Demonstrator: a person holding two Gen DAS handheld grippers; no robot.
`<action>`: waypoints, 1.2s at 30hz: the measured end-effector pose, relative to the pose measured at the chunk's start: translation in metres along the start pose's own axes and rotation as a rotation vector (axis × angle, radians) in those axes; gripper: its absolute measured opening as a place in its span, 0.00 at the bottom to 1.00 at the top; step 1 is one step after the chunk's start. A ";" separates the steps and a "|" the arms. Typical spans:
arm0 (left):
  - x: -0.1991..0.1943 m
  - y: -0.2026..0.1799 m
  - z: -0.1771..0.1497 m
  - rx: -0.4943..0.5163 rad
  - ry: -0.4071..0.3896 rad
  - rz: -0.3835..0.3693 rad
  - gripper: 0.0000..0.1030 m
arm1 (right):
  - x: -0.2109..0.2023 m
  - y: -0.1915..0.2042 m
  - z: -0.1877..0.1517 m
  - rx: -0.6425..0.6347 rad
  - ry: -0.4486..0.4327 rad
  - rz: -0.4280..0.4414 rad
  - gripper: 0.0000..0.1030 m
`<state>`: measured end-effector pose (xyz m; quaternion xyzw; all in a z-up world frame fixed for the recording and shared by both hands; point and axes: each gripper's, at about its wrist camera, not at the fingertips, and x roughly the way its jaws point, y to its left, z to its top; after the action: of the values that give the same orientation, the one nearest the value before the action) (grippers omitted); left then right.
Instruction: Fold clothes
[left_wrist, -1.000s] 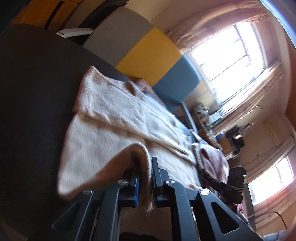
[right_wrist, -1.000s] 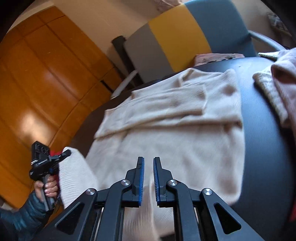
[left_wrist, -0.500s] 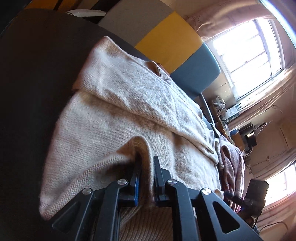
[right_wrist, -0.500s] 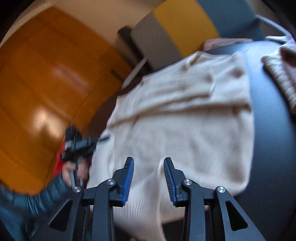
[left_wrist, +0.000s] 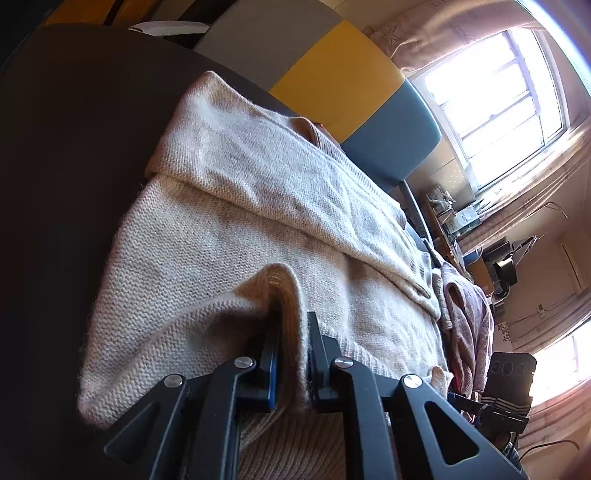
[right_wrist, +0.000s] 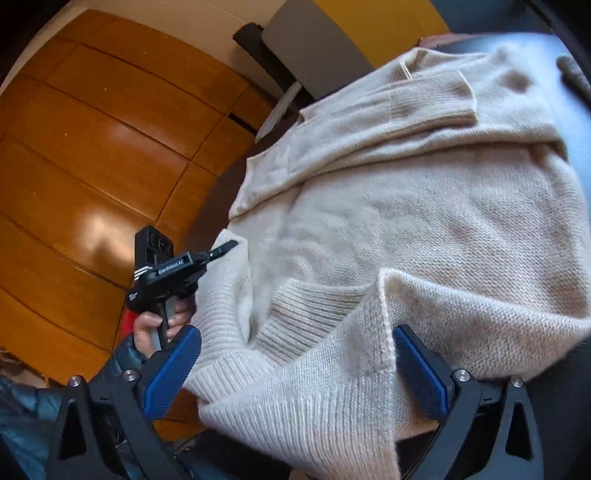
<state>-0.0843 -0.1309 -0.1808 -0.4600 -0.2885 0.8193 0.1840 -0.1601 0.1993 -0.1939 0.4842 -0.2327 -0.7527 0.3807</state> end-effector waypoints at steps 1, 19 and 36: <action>0.000 0.001 0.000 0.000 0.000 -0.002 0.12 | 0.000 0.000 -0.001 0.005 -0.004 0.002 1.00; -0.041 -0.015 -0.017 0.109 0.001 0.027 0.09 | 0.009 0.039 -0.007 -0.246 0.103 -0.314 0.03; -0.076 -0.040 0.074 0.047 -0.233 -0.125 0.08 | -0.060 0.036 0.085 -0.129 -0.265 -0.256 0.03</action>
<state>-0.1072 -0.1661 -0.0758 -0.3385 -0.3168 0.8606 0.2107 -0.2104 0.2241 -0.0987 0.3809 -0.1684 -0.8656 0.2781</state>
